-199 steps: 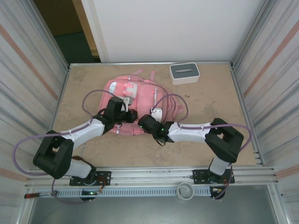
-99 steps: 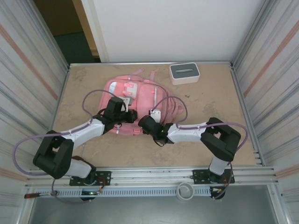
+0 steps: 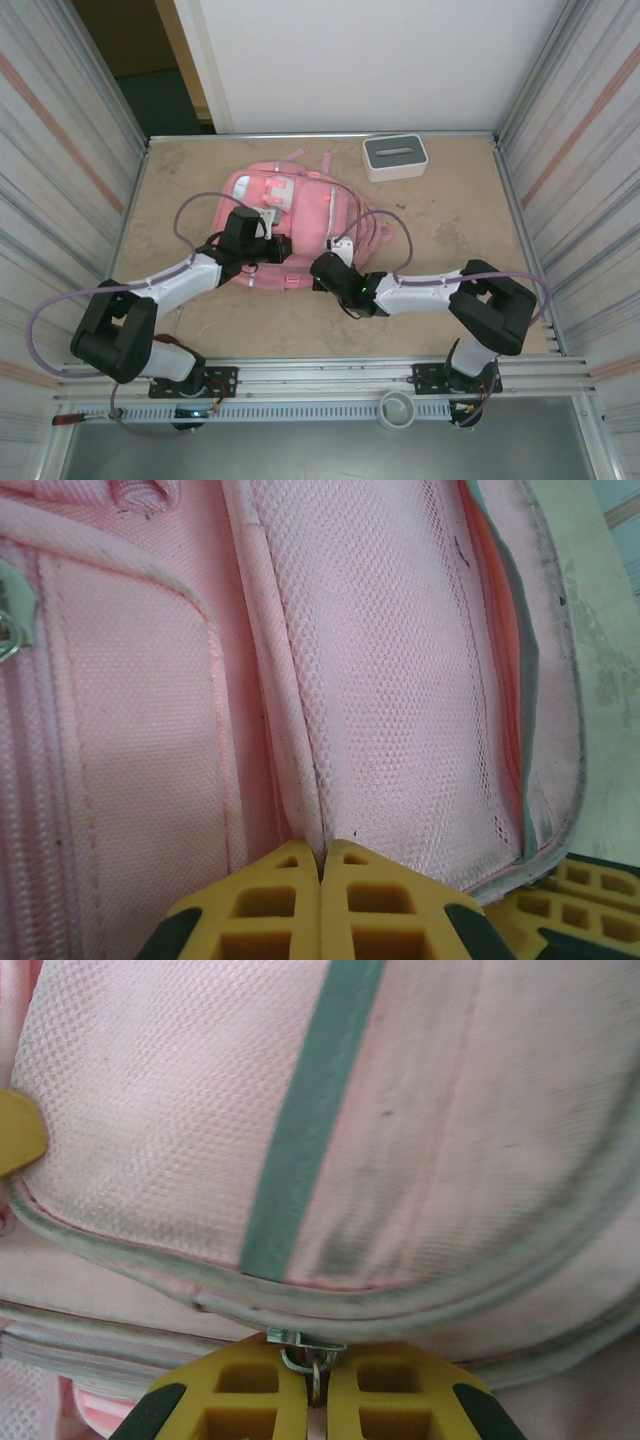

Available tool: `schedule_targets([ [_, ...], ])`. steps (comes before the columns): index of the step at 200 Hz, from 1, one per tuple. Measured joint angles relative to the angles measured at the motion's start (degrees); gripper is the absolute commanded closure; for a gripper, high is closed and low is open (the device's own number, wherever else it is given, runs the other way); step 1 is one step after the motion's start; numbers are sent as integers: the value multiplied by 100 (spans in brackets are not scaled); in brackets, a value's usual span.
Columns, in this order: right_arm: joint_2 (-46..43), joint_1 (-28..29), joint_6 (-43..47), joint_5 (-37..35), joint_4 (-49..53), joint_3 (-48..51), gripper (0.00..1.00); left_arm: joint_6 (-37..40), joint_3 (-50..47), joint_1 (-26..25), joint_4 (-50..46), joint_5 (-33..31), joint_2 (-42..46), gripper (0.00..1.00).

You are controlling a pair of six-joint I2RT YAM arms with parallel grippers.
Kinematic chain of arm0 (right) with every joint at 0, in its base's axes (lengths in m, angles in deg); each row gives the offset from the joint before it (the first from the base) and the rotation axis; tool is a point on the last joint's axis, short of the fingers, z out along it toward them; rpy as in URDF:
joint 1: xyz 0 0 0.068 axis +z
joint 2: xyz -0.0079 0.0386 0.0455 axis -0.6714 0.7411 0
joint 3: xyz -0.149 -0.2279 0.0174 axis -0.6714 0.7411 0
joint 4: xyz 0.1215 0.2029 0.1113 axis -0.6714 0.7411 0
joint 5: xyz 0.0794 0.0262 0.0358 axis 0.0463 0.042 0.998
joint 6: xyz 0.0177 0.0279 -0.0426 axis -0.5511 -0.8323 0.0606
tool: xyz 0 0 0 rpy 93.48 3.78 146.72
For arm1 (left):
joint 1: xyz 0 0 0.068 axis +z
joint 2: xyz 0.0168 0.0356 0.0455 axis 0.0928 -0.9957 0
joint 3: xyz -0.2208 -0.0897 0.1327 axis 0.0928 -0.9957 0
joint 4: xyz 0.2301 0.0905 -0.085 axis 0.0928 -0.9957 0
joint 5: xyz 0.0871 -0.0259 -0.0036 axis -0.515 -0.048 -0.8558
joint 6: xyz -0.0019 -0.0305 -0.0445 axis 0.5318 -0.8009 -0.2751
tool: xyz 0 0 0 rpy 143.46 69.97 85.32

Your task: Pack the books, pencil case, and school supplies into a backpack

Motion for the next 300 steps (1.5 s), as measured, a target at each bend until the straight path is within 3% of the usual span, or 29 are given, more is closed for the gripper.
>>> schedule_targets([
  [80,-756,-634,1255,887,15,490,100,138,-63,203,-120,199,142,100],
  [124,-1010,-890,1744,1473,151,490,100,319,-125,188,-293,-50,577,55],
  [142,-1182,-977,1832,1659,289,470,100,520,-197,-17,-411,-529,988,45],
  [169,-1482,-1047,1886,1958,625,389,100,1150,-236,-813,-356,-1401,1545,38],
  [190,-1641,-1108,1886,2240,892,238,100,1860,-267,-1370,-92,-1827,1676,36],
  [220,-1801,-1255,1882,2697,1189,42,100,2988,-483,-1764,407,-2114,1580,33],
  [264,-1888,-1480,1878,3359,1327,-22,100,4218,-549,-1884,608,-2096,1200,33],
  [300,-1891,-1517,1888,3672,1338,-22,100,4636,-522,-1886,713,-2122,883,42],
])
